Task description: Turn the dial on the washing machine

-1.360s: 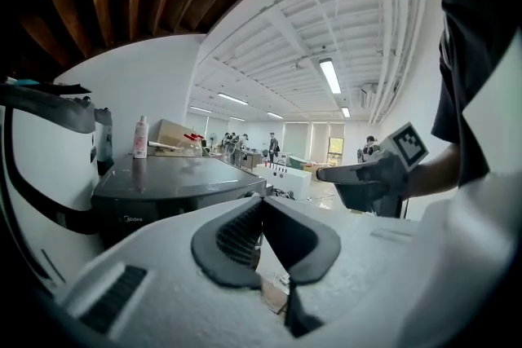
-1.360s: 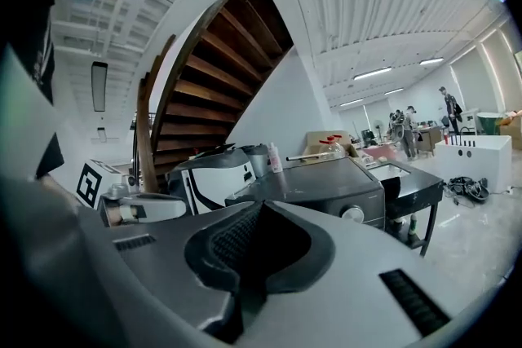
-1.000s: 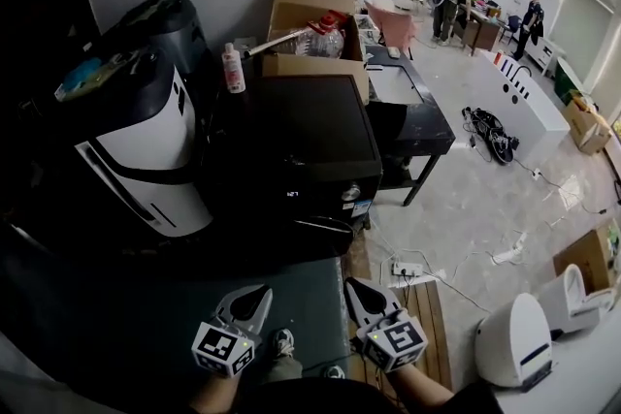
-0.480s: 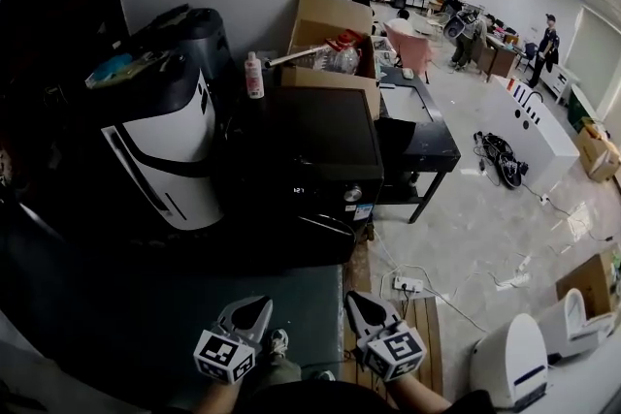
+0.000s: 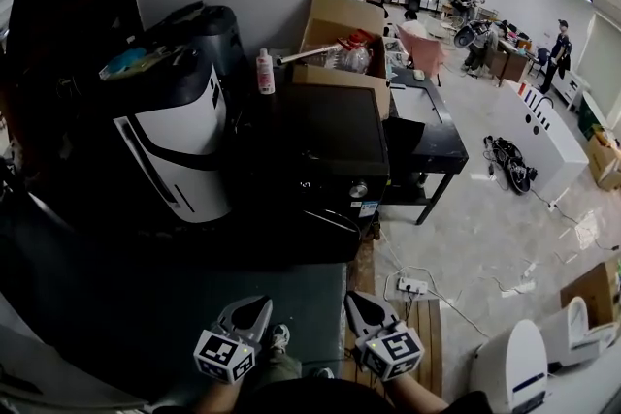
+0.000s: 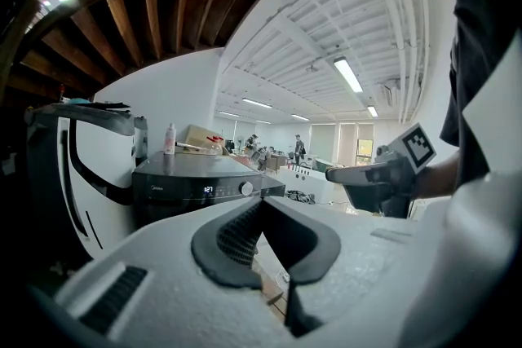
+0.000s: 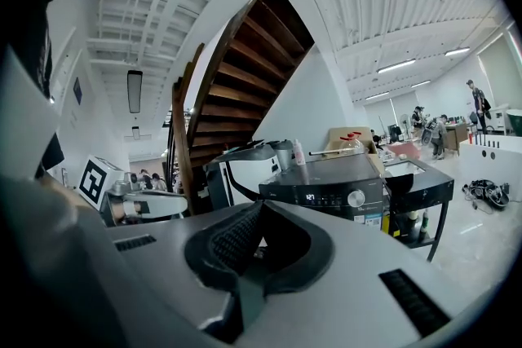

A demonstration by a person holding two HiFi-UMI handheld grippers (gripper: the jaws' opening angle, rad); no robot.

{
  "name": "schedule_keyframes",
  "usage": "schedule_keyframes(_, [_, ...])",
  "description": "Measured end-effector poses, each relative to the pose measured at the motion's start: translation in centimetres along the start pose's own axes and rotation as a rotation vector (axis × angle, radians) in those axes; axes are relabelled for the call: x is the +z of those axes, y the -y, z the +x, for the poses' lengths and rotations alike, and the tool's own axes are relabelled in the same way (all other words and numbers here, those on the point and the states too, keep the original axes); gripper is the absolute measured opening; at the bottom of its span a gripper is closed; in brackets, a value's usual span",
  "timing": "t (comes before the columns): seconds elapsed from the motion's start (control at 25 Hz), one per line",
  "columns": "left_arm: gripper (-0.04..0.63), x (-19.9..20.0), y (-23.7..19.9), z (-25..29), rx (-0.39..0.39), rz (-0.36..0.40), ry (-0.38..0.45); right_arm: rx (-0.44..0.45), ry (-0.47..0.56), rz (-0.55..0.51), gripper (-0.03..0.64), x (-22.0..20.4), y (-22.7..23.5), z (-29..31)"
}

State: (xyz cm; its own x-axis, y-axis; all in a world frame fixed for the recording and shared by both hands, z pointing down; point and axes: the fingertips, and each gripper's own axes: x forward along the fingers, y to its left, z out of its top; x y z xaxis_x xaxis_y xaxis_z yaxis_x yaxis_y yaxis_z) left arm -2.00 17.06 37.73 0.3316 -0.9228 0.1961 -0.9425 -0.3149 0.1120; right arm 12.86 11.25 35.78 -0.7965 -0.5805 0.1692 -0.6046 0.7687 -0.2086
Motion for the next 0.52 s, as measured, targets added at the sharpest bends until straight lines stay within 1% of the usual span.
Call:
schedule_keyframes(0.12, [0.011, -0.04, 0.27, 0.04, 0.013, -0.009, -0.001, 0.006, 0.004, 0.001, 0.0, -0.11, 0.06, 0.0])
schedule_keyframes(0.28, [0.011, -0.18, 0.73, 0.19, 0.004, 0.004, 0.002, 0.016, 0.001, 0.001, -0.002, -0.14, 0.0, -0.06])
schedule_keyframes(0.52, [0.011, -0.23, 0.96, -0.01, 0.019, -0.01, 0.001, 0.022, 0.004, -0.001, 0.0, 0.19, 0.03, -0.27])
